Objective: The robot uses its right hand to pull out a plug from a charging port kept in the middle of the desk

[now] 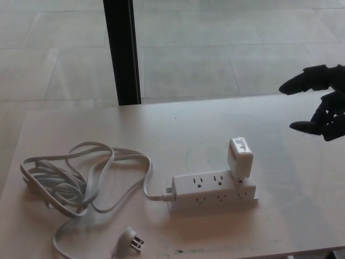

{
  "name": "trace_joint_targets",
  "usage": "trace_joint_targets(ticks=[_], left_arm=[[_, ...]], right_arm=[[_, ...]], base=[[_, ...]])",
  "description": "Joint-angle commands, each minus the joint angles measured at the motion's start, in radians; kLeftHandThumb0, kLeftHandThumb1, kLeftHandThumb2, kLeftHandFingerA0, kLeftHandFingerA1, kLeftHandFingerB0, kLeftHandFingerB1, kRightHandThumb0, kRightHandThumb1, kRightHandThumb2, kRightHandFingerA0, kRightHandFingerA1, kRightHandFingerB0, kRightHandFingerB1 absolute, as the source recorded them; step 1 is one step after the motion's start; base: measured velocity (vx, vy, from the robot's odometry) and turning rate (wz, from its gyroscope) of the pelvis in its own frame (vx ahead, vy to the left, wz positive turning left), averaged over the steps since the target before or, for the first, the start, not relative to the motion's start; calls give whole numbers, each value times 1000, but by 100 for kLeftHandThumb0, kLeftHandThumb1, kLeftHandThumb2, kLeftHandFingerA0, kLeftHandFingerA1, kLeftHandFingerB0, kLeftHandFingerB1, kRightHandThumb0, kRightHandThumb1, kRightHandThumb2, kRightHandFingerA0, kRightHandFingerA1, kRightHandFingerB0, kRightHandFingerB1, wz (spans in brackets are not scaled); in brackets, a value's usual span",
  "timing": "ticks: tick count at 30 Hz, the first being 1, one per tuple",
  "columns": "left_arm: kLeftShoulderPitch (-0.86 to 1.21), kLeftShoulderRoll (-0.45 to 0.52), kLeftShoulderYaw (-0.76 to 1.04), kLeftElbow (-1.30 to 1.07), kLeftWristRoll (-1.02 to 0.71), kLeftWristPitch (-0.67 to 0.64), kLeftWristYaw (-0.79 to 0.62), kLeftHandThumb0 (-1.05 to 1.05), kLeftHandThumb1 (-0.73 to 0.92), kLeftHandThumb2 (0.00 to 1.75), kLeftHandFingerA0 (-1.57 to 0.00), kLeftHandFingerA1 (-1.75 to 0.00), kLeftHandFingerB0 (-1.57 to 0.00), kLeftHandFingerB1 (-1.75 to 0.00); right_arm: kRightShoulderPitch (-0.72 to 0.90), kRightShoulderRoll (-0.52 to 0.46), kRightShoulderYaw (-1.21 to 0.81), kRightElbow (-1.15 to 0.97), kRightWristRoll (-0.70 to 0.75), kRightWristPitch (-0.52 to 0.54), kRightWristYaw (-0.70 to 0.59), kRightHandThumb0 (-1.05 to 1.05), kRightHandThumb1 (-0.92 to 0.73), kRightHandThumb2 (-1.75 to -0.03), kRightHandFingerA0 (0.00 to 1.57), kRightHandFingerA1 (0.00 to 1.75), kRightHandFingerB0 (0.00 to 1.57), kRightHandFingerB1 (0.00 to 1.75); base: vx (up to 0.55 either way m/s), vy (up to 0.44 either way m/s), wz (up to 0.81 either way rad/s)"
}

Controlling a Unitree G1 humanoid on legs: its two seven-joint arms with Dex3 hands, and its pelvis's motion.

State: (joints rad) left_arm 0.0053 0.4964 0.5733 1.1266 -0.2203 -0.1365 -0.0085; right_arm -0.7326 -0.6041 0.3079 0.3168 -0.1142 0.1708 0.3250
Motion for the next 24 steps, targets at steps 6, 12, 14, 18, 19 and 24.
trace_joint_targets(ticks=[6,12,14,18,19,24], left_arm=[[6,18,-1,-12,-16,-8,-8,-88,32,54,-98,-71,-101,-56],[-1,15,-1,-6,-17,-5,-11,-87,31,57,-101,-71,-102,-56],[-3,14,0,-5,-19,-5,-11,-89,32,56,-99,-69,-101,-55],[-6,14,1,-2,-20,-1,-6,-87,34,53,-105,-72,-100,-56],[-7,14,0,-1,-19,-1,-6,-87,34,53,-105,-72,-100,-56],[-3,14,-3,-3,-16,-10,-13,-92,35,53,-101,-70,-97,-54]], right_arm=[[-53,39,80,34,-124,65,109,-79,-48,-56,98,130,28,34],[-84,58,128,29,-171,121,167,-78,-37,-79,90,123,6,17],[-91,74,131,39,-179,123,170,-81,-38,-80,87,112,7,20],[-104,128,153,89,-201,107,160,-90,-41,-77,88,146,2,15],[-103,133,150,93,-203,107,161,-90,-41,-77,88,146,2,15],[-95,167,200,110,-257,99,169,-97,-47,-82,91,133,17,3]], base=[[0,0,0],[0,0,0],[0,0,0],[0,0,0],[0,0,0],[0,0,0]])
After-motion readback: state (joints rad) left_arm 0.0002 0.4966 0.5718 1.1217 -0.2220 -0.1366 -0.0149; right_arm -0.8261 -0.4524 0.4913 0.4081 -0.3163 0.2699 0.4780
